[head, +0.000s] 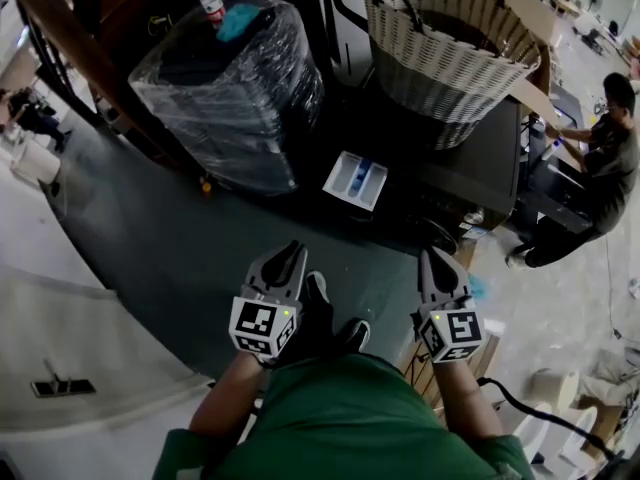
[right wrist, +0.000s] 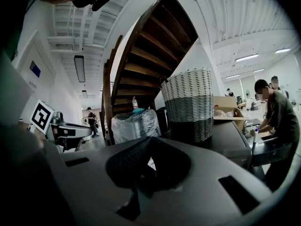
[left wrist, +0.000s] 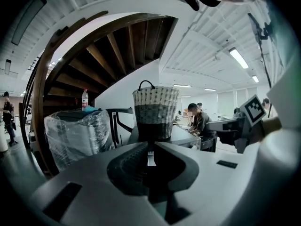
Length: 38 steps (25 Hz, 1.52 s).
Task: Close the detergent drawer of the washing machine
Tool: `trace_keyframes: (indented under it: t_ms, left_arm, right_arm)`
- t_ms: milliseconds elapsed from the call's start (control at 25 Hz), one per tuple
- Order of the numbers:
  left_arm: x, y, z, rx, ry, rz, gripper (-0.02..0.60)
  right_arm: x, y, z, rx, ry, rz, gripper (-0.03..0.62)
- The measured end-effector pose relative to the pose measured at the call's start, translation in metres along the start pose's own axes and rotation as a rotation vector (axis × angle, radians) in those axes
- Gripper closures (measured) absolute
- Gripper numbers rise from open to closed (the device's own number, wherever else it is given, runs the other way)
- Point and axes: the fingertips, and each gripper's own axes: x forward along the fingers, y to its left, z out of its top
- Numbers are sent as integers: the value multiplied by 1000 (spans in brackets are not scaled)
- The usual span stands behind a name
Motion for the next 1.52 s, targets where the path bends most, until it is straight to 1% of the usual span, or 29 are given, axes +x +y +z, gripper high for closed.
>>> trace_keyframes:
  t_ms: [240,520,680,880,960,1040,1120,1200,1360,1520]
  left_arm:
    - [28,2,-8,-13,4,-23,528]
    - [66,17,-34,-31,47,-42,528]
    - [92,30,-46,-47,76,-68,528]
    - [127,53,-55,-69,85,-81,528]
    - [140,57,-67,-45,97,-101,528]
    - [154,59,-82,8,110,-135,528]
    - [166,60,-102,34,142,-166,528]
    - [177,62,-121,32,171,-181,527]
    - [206,70,-153,-12,221,-180,526]
    - [223,59,-175,-4,267,-227,526]
  right_arm:
    - [3,-17,3,-15,10,-51,571]
    - [26,-25,0,-29,39,-79,571]
    - [50,-32,-1,-35,60,-102,571]
    - [95,-39,5,-53,82,-130,571]
    - [114,-42,7,-58,96,-141,571]
    - [134,-45,6,-63,115,-154,571]
    - [150,-47,4,-68,144,-167,571]
    - [164,-48,2,-73,175,-182,571]
    - [191,-53,0,-81,203,-205,571]
    - [199,-61,-9,-79,256,-221,571]
